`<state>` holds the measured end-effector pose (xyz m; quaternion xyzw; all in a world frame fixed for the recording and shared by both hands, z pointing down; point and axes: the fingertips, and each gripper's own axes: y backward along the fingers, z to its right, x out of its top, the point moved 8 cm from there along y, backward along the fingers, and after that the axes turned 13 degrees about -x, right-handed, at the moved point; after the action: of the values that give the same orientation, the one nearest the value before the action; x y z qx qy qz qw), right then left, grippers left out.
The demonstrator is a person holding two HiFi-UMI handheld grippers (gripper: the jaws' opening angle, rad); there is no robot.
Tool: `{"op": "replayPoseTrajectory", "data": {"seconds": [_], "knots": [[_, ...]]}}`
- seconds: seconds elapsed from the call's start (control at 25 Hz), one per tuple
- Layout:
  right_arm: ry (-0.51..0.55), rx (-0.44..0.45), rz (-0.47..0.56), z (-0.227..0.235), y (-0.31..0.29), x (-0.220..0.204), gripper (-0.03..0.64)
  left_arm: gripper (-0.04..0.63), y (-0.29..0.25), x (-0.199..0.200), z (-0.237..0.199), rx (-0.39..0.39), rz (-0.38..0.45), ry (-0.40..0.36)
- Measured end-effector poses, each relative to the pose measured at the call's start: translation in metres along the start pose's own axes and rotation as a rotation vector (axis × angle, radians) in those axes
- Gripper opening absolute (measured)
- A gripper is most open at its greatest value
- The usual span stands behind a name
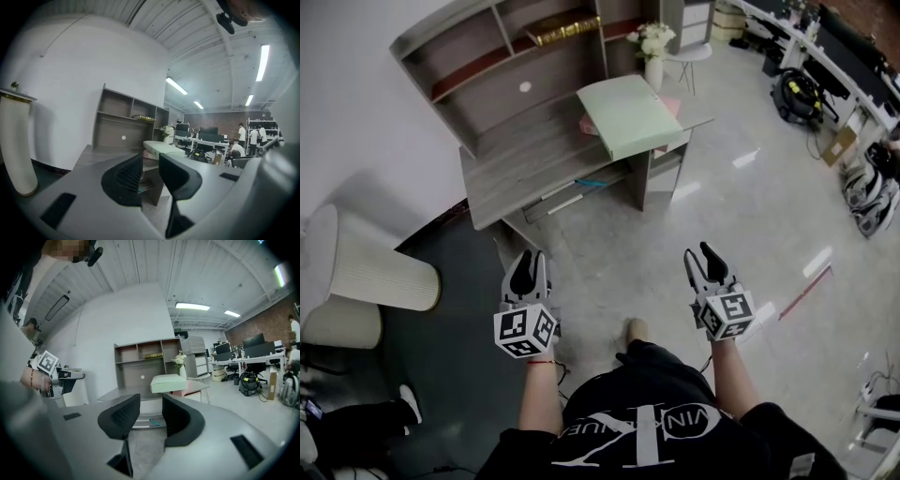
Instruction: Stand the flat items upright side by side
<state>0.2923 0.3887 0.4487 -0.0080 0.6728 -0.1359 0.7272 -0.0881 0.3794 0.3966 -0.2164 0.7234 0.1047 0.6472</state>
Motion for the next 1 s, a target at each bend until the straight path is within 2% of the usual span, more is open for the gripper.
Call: {"op": "replayPoseTrajectory", "data": {"seconds": [0.4,0.72,1.0], "knots": [[0.009,0.076,-0.015,0.015,-0.084,0.012,0.15,0.092,-0.063,0.007,-0.021,0.04,0.015,0.015],[-0.008,0.1,-0.029,0.017,-0.104,0.011,0.15,0.093,-0.077,0.012,-0.032,0.065,0.008,0.036],[-0.022,0.098,-0.077,0.02,-0.123,0.004,0.15,0.094,-0.094,0.0,-0.041,0.06,-0.045,0.063]]}}
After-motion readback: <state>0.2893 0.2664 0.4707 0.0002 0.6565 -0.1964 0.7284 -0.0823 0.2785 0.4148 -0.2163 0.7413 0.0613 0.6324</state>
